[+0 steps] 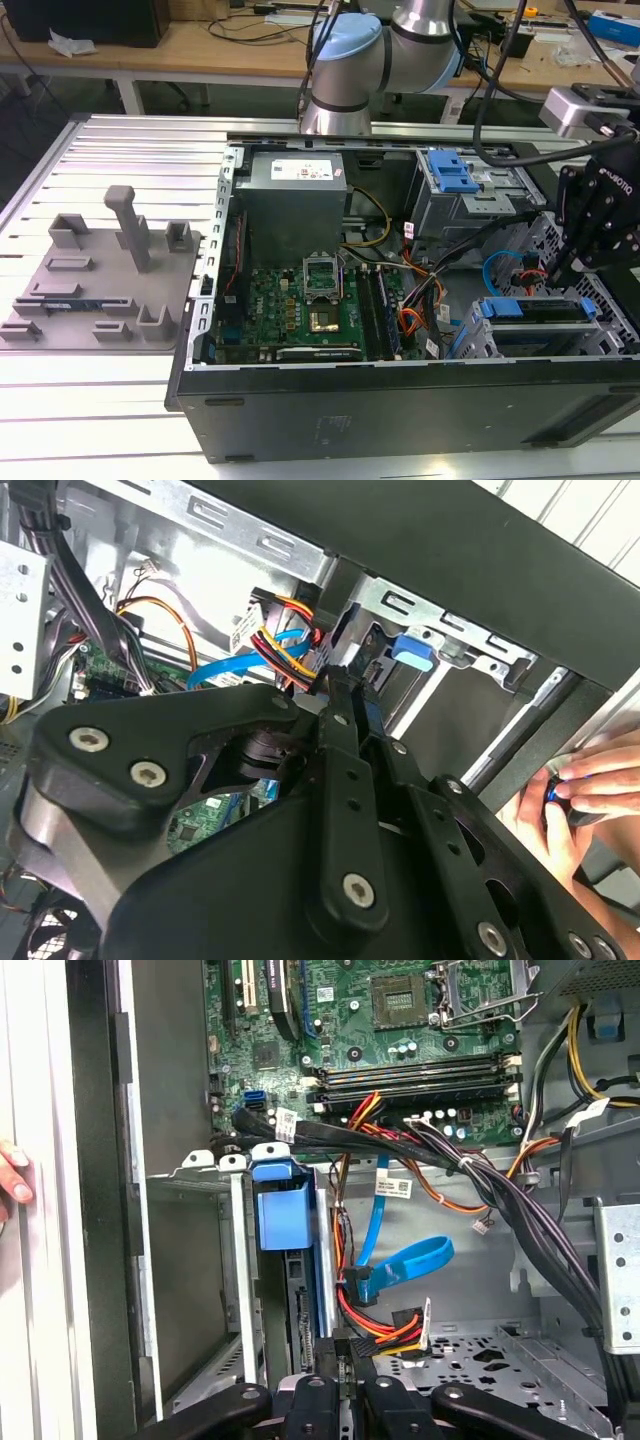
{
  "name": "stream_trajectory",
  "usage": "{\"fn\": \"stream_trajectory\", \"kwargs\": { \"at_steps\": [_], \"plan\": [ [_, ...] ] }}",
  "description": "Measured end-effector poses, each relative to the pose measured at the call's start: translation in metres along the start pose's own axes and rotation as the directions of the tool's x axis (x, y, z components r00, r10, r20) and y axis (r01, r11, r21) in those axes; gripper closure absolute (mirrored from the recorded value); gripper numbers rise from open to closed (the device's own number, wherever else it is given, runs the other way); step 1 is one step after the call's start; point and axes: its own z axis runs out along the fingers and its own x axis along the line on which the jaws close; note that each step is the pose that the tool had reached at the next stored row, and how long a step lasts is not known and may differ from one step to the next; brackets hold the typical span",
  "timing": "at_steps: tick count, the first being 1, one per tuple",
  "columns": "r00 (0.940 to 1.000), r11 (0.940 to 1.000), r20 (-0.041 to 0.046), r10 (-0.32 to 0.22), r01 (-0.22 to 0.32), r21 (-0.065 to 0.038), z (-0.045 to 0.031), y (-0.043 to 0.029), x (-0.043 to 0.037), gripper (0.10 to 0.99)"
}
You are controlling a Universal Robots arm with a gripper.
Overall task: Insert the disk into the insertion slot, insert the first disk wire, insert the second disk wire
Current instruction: 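Insert the first disk wire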
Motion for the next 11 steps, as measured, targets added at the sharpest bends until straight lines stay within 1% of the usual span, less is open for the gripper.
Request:
{"fn": "stream_trajectory", "kwargs": {
  "at_steps": [6, 11],
  "plan": [
    [1.0000, 1.0000, 0.0000, -0.002, 0.002, 0.000, 0.0005, -0.0003, 0.0041, 0.922],
    [1.0000, 1.0000, 0.0000, -0.002, 0.002, 0.000, 0.0012, -0.0006, 0.0097, 0.922]
  ]
}}
